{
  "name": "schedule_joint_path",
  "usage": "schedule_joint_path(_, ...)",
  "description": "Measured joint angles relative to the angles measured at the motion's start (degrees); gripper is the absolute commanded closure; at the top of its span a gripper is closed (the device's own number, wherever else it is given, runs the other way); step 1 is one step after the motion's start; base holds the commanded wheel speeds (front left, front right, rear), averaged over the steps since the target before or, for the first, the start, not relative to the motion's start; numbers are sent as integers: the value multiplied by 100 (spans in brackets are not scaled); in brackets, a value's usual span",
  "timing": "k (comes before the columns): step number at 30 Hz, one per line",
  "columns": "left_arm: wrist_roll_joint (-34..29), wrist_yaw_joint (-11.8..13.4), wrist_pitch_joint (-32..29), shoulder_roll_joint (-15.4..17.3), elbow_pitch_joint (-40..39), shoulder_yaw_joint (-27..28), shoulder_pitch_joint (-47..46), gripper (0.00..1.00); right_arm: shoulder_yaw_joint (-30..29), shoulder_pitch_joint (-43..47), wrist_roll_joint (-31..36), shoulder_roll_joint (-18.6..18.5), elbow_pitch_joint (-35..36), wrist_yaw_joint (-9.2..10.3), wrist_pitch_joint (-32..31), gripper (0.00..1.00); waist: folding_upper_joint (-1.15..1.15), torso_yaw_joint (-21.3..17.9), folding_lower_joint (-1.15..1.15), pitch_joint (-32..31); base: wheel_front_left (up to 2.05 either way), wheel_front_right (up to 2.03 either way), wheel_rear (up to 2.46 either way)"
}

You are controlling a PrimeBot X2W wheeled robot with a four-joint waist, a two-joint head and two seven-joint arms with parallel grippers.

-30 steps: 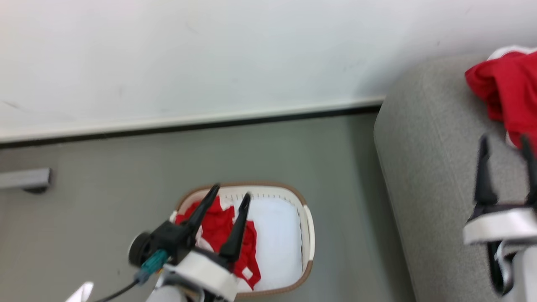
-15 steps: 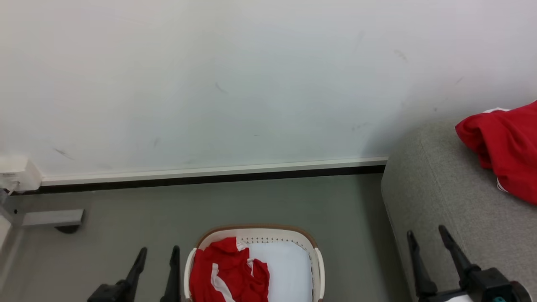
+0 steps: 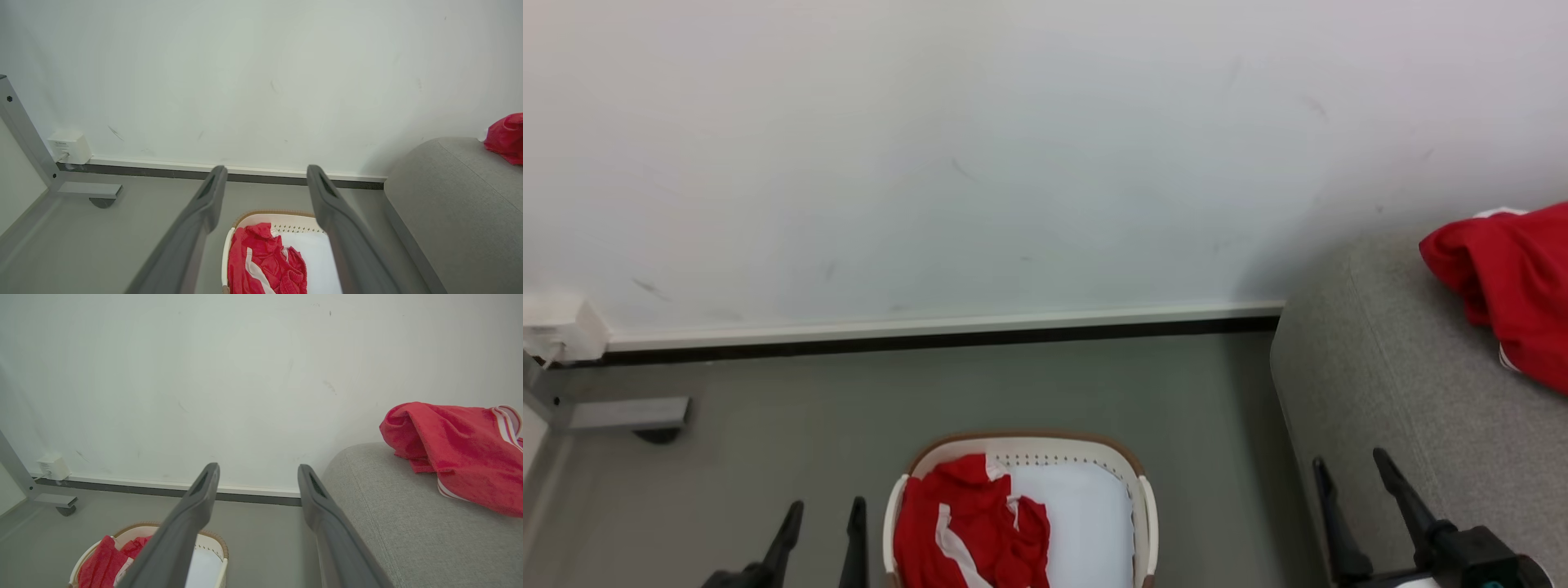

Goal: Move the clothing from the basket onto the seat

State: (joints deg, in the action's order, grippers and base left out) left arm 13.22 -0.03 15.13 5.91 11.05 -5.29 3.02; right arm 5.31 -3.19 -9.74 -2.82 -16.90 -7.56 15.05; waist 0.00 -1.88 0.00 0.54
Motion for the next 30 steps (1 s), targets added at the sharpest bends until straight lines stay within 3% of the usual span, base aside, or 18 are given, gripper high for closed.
schedule_joint_path(6,-274,-152,0,-53,288,-99,-679,0,-200,-372,110,-3,281,0,0,0,0,-78,1,530,0,0,0)
schedule_joint_path(16,-845,-399,-356,-53,1700,-767,-2642,0,-369,-1216,136,-1,893,0,0,0,0,-172,2,2038,0,0,0)
schedule_joint_path(22,-958,-396,-822,-155,2582,-996,-3833,0,-383,-1706,135,-3,1295,0,0,0,0,-228,3,3047,0,0,0)
schedule_joint_path(30,-1036,-342,-972,-263,3650,-1301,-4986,0,-372,-2020,114,-5,1826,0,0,0,0,-322,3,4244,0,0,0)
